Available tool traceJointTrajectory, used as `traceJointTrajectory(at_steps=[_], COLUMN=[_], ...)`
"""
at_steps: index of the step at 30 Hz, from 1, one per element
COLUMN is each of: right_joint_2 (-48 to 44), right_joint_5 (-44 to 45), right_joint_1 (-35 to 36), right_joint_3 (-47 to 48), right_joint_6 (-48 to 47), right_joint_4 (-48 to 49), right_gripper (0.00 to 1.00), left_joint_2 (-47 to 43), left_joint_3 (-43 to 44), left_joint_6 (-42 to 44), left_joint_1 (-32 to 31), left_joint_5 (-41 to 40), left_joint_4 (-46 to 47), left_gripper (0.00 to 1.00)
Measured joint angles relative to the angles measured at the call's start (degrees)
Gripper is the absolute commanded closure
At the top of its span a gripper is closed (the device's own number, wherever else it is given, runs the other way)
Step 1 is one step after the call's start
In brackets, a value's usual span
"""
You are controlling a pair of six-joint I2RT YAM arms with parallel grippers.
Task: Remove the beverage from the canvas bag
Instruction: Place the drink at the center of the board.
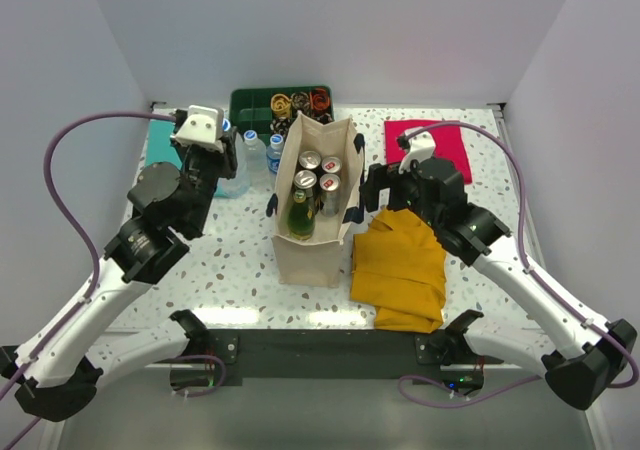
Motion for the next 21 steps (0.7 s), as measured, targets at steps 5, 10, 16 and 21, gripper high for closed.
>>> traceJointTrajectory(at_steps=[5,10,16,21], right_joint_2=[-0.7,-1.4,-1.4,-0.5], right_joint_5=[0.2,0.5,1.6,1.7], right_joint_1=[0.0,0.0,0.0,0.0], right_joint_3=[0.0,0.0,0.0,0.0], right_joint_6=[-0.4,-0.8,-0.8,-0.9], right_joint_4=[-0.1,-0.2,-0.3,-0.3], right_gripper=[0.02,0.02,0.02,0.02], left_joint_2=[0.2,2.3,4.9,5.9], left_joint_3=[-4.2,-5.6,-7.9,-11.4], left_joint_6=[-0.1,0.0,-1.1,-4.6], left_joint_1=[0.0,0.0,2.9,12.1], left_joint_5=[-1.5,-2.8,0.0,6.8], left_joint_4=[2.3,2.9,5.6,7.2], left_gripper=[1.00,1.00,1.00,1.00])
